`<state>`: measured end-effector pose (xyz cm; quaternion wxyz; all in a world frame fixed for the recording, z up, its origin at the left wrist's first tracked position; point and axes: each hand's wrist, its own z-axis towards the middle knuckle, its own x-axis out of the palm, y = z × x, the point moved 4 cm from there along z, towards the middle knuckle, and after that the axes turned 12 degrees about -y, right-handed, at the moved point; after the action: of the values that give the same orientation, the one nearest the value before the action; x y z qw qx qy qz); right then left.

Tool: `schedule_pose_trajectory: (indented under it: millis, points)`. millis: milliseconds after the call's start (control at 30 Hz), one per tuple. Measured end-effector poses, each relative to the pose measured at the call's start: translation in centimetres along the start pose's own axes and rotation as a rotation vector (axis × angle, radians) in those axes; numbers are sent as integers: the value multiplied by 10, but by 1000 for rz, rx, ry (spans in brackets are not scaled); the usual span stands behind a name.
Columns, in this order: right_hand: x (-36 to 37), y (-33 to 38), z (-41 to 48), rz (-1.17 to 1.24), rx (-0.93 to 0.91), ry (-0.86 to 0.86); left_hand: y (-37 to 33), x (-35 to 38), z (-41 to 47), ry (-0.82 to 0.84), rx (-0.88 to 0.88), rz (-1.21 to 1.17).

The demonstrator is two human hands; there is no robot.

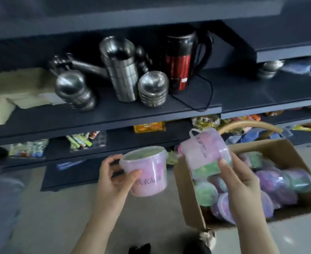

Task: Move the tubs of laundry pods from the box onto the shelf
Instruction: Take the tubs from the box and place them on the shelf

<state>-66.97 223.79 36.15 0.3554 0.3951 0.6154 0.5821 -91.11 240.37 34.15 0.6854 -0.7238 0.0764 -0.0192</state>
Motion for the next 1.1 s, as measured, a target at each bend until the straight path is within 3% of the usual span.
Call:
schedule_pose_trajectory:
  millis: [167, 467, 667, 867, 1100]
  points:
    - [120, 83, -45, 56, -201, 320, -90, -118, 22, -213, 218, -46]
    - [281, 191, -76, 37, -585, 619, -197, -247, 75, -389, 454, -79]
    - [364, 238, -49, 32, -792, 665, -231, -281, 151, -479, 561, -72]
    - [439, 258, 1, 84, -846, 680, -256, -275, 250, -414, 590, -102]
    - [500, 262, 48, -211, -994, 621, -258, -262, 342, -382, 612, -5]
